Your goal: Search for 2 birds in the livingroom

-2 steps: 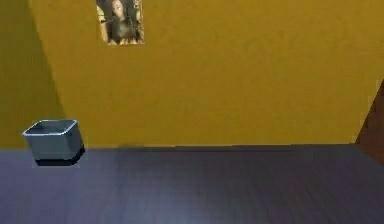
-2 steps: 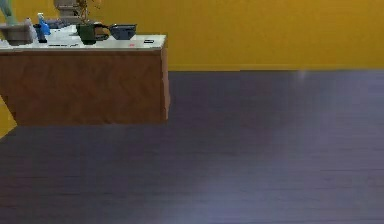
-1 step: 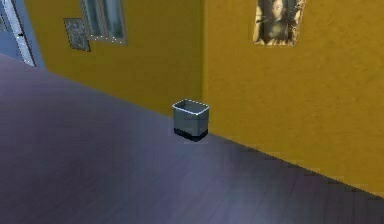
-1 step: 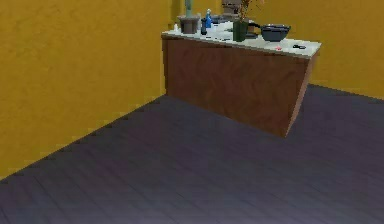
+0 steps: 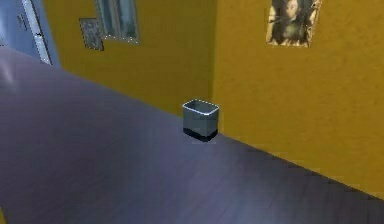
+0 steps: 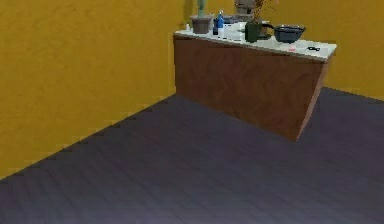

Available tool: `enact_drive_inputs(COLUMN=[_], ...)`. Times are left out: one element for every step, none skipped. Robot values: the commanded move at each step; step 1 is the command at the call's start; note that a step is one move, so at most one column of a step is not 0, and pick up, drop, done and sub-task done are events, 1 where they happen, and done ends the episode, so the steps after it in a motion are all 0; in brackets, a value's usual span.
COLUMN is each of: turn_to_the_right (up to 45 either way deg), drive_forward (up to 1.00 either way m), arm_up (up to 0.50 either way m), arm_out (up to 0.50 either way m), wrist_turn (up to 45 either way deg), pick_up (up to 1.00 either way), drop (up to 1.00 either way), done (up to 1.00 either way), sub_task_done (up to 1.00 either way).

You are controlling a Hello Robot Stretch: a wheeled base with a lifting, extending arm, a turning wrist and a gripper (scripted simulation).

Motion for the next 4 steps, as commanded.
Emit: enact_drive_inputs(turn_to_the_right=[0.0,-45.0,-3.0,45.0], drive_forward=[0.40,0.00,0.00,0.00], arm_up=[0.00,0.00,0.00,0.00], arm_out=[0.00,0.00,0.00,0.00], wrist_turn=[0.0,0.0,0.0,0.0], pick_up=[0.00,0.00,0.00,0.00], drop=[0.00,0.00,0.00,0.00], done=[0.00,0.00,0.00,0.00], sub_task_done=[0.00,0.00,0.00,0.00])
